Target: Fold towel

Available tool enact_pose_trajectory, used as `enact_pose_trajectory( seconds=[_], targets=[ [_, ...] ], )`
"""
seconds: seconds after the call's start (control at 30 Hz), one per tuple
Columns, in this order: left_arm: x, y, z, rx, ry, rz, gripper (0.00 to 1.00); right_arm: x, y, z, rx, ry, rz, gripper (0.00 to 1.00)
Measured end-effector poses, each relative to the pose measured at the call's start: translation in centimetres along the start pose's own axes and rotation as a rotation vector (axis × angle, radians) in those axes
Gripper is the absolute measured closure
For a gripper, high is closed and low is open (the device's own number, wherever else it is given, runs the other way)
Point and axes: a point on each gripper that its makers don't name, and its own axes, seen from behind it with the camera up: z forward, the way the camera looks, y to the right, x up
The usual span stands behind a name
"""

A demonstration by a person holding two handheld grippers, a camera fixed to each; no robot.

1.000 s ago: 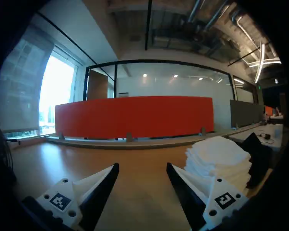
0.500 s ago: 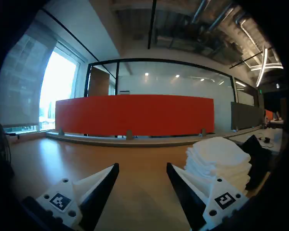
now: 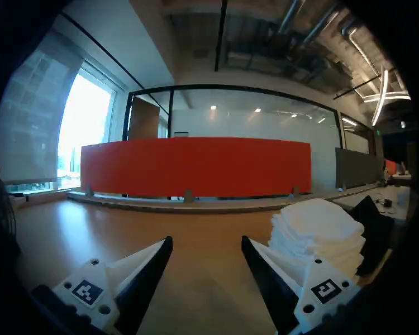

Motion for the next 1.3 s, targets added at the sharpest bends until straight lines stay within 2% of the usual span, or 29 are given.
enact_pose_trajectory(
  seconds=[0.37, 0.5, 1.3],
  targets=[
    [0.07, 0.03, -0.02, 0.0, 0.0, 0.0, 0.12, -0.07, 0.05, 0.0, -0.002, -0.001, 0.001, 0.04],
    [0.07, 0.02, -0.04, 0.0, 0.0, 0.0, 0.12, -0.13, 0.09, -0.01, -0.002, -0.001, 0.001, 0.0],
    [0.07, -0.01, -0.04, 0.0, 0.0, 0.0, 0.12, -0.03, 0.09, 0.06, -0.002, -0.002, 0.001, 0.0]
  ],
)
